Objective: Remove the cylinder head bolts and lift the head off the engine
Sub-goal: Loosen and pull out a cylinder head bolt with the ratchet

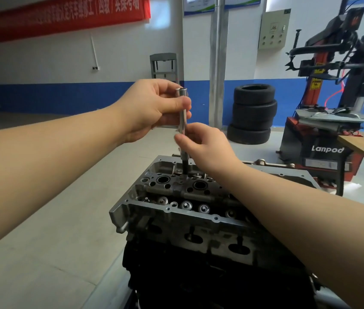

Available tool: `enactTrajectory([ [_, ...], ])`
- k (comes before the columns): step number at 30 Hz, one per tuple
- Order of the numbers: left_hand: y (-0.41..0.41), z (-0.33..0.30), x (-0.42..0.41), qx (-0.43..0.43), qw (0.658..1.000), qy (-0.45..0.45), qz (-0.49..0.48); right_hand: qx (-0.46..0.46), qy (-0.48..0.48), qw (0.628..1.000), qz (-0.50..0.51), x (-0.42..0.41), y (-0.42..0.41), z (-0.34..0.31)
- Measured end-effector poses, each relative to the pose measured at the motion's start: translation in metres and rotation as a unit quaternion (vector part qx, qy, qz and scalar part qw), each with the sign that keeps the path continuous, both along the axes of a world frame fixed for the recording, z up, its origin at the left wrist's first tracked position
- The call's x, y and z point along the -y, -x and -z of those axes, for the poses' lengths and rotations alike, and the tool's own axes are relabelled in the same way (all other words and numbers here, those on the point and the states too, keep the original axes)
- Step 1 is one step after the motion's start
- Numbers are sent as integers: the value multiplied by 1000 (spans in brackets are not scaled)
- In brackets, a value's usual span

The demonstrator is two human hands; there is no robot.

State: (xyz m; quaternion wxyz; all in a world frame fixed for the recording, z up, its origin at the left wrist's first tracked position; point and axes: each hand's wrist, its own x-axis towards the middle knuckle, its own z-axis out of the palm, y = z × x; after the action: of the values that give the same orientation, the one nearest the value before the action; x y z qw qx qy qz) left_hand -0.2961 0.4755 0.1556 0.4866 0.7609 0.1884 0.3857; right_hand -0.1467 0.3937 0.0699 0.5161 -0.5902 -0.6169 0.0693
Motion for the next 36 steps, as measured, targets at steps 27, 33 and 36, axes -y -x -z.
enactTrajectory([
  [27,-10,16,-3,-36,991,-110,-73,-26,32,999,21,-3,-10,7],
  [33,-14,22,-4,-55,998,-2,25,45,18,998,49,0,-11,3],
  [36,-7,24,-9,-46,998,21,42,13,46,999,0,0,-11,3],
])
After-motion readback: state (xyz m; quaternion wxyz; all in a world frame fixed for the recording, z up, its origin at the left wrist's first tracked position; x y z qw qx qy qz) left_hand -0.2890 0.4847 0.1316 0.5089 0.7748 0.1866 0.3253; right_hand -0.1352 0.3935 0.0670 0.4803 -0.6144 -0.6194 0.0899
